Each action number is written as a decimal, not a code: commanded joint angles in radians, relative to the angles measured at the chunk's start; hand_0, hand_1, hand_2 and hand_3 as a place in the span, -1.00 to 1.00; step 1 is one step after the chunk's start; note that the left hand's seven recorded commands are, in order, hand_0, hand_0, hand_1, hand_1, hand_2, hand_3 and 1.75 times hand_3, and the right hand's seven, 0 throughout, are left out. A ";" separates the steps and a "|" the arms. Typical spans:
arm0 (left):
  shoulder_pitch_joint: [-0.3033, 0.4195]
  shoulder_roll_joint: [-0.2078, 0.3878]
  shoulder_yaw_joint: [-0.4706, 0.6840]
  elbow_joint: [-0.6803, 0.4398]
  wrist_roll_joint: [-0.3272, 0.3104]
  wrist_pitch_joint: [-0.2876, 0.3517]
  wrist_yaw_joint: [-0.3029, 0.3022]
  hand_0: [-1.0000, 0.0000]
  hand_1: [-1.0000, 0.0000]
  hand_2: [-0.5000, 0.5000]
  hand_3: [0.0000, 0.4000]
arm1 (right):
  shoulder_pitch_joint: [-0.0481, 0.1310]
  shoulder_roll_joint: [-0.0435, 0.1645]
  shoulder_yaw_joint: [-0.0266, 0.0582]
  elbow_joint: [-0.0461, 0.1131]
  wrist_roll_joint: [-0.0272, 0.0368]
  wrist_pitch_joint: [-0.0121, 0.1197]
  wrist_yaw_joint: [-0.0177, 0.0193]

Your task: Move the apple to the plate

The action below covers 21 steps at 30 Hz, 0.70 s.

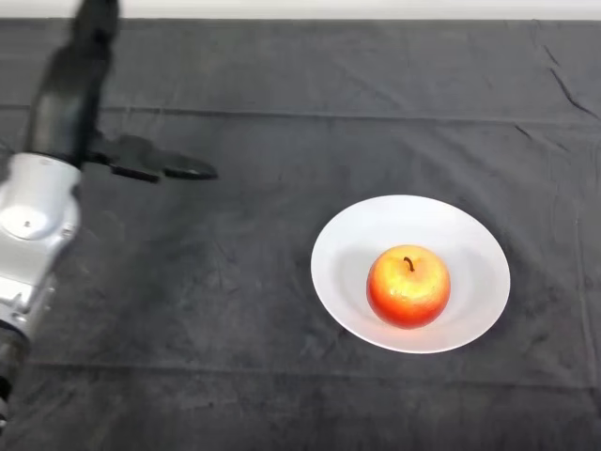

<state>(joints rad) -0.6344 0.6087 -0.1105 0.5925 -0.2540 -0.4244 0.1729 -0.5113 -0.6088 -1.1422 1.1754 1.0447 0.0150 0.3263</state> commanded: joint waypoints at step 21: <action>0.097 0.165 0.290 0.043 -0.019 -0.051 0.038 1.00 1.00 0.00 -1.00 | 0.012 -0.022 -0.0045 -0.016 0.0099 -0.004 0.0030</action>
<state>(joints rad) -0.5677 0.7312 0.1534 0.6019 -0.2559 -0.4534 0.2152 -0.5112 -0.6089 -1.1435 1.1754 1.0448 0.0147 0.3262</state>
